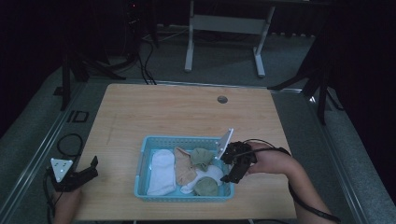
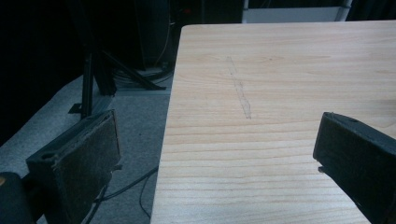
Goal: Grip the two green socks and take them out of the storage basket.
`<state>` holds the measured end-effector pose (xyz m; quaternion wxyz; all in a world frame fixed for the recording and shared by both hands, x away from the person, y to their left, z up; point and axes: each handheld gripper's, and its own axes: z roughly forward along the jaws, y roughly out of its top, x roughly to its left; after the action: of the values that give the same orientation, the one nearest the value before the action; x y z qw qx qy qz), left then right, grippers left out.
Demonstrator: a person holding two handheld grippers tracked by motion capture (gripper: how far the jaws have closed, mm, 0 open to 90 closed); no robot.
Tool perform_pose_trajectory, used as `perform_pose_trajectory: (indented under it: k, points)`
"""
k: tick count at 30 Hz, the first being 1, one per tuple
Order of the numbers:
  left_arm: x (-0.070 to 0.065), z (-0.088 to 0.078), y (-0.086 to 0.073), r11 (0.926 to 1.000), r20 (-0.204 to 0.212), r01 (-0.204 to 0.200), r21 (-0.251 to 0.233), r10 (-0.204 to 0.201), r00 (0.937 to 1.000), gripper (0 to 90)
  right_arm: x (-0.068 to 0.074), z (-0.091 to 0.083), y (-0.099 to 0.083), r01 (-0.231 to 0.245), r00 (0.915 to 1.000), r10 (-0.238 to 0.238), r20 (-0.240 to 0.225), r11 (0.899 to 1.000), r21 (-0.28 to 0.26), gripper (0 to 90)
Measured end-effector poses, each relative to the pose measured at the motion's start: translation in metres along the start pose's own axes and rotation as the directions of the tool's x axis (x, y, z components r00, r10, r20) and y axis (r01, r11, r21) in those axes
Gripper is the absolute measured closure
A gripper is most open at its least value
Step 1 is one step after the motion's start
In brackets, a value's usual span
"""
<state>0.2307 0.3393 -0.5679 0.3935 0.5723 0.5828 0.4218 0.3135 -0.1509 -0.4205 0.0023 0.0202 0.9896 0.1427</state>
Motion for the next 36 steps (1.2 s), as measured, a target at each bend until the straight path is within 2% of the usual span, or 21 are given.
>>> perform_pose_trajectory:
  k: [4, 12, 13, 16, 18, 23, 24, 27, 28, 30, 31, 33, 35, 36]
  points:
    - [0.000, 0.000, 0.000, 1.0000, 0.002, 0.001, 0.000, -0.001, 1.0000, 0.3, 0.001, 0.006, 0.008, 0.018, 0.9997, -0.018, -0.017, 1.000, -0.005, 28.0]
    - [0.000, 0.000, 0.000, 1.0000, 0.004, 0.000, 0.001, 0.000, 1.0000, 0.3, 0.002, 0.022, 0.021, 0.027, 0.9983, -0.027, -0.052, 1.000, 0.003, 27.9]
    - [0.000, 0.000, 0.000, 1.0000, 0.004, 0.001, 0.001, -0.001, 1.0000, 0.3, 0.004, 0.029, 0.024, 0.049, 0.9969, -0.048, -0.062, 0.999, 0.017, 29.9]
    - [0.000, 0.000, 0.000, 1.0000, 0.004, 0.000, 0.000, 0.000, 1.0000, 0.3, 0.006, 0.037, 0.026, 0.075, 0.9942, -0.072, -0.080, 0.996, 0.039, 32.6]
    - [0.000, 0.000, 0.000, 1.0000, 0.004, 0.001, 0.000, -0.001, 1.0000, 0.3, 0.006, 0.044, 0.028, 0.084, 0.9939, -0.080, -0.077, 0.995, 0.053, 34.7]
    - [0.000, 0.000, 0.000, 1.0000, 0.003, 0.000, 0.001, 0.000, 1.0000, 0.3, 0.003, 0.056, 0.030, 0.089, 0.9914, -0.082, -0.102, 0.994, 0.067, 39.4]
    - [0.000, 0.000, 0.000, 1.0000, 0.002, 0.000, 0.002, 0.000, 1.0000, 0.3, 0.003, 0.058, 0.030, 0.089, 0.9911, -0.082, -0.105, 0.994, 0.067, 43.3]
    - [0.000, 0.001, 0.000, 0.9999, -0.009, -0.002, 0.012, 0.002, 1.0000, 0.3, 0.001, 0.064, 0.030, 0.093, 0.9906, -0.083, -0.109, 0.992, 0.089, 45.6]
    - [-0.001, 0.001, 0.001, 0.9999, -0.008, -0.004, 0.016, 0.004, 1.0000, 0.3, 0.000, 0.065, 0.030, 0.082, 0.9900, -0.069, -0.123, 0.991, 0.103, 47.4]
    - [-0.001, 0.001, 0.001, 0.9998, -0.008, -0.007, 0.017, 0.007, 0.9999, 0.3, -0.001, 0.068, 0.030, 0.089, 0.9907, -0.077, -0.112, 0.991, 0.102, 47.4]
    - [-0.001, 0.001, 0.001, 0.9999, -0.007, -0.007, 0.016, 0.007, 1.0000, 0.3, -0.002, 0.069, 0.030, 0.075, 0.9915, -0.063, -0.114, 0.991, 0.108, 47.4]
    - [-0.001, 0.001, 0.001, 0.9999, -0.007, -0.005, 0.015, 0.005, 1.0000, 0.3, -0.003, 0.071, 0.030, 0.075, 0.9918, -0.063, -0.111, 0.991, 0.108, 47.5]
    - [-0.001, 0.001, 0.001, 0.9999, -0.008, -0.003, 0.013, 0.003, 1.0000, 0.4, -0.004, 0.074, 0.030, 0.076, 0.9925, -0.064, -0.104, 0.991, 0.114, 49.3]
    - [-0.001, 0.001, 0.001, 0.9999, -0.007, -0.005, 0.014, 0.005, 1.0000, 0.3, -0.003, 0.075, 0.030, 0.084, 0.9930, -0.074, -0.092, 0.990, 0.115, 53.5]
